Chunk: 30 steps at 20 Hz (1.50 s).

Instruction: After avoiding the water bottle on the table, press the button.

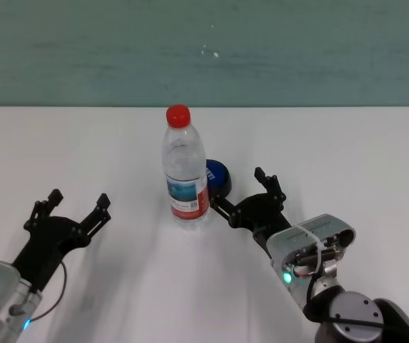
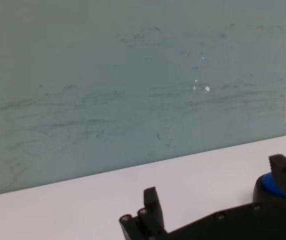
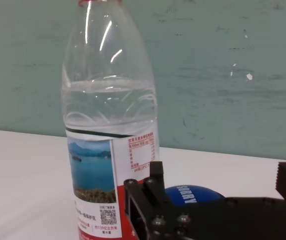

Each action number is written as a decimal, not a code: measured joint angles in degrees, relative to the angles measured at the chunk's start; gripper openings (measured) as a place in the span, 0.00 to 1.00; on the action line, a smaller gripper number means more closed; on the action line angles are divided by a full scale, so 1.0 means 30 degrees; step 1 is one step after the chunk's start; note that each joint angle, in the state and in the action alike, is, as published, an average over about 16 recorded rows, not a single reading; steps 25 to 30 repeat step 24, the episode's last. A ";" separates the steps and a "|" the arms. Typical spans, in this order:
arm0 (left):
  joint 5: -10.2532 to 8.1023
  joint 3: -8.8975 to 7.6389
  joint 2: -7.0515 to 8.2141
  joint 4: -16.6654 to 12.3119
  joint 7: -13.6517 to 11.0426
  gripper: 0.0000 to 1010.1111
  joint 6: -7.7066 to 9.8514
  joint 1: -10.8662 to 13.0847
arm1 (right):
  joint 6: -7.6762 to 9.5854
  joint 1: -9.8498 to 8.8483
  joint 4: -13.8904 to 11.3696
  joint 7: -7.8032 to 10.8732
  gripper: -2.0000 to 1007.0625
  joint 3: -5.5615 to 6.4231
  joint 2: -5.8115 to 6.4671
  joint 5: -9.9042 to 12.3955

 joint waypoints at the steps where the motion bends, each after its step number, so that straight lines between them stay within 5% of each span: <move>1: 0.0000 0.0000 0.0000 0.0000 0.0000 1.00 0.0000 0.0000 | -0.0005 0.0000 0.0019 0.0000 1.00 -0.0014 -0.0012 0.0001; 30: 0.0000 0.0000 0.0000 0.0000 0.0000 1.00 0.0000 0.0000 | -0.0019 0.0008 0.0015 -0.0002 1.00 -0.0008 -0.0005 -0.0001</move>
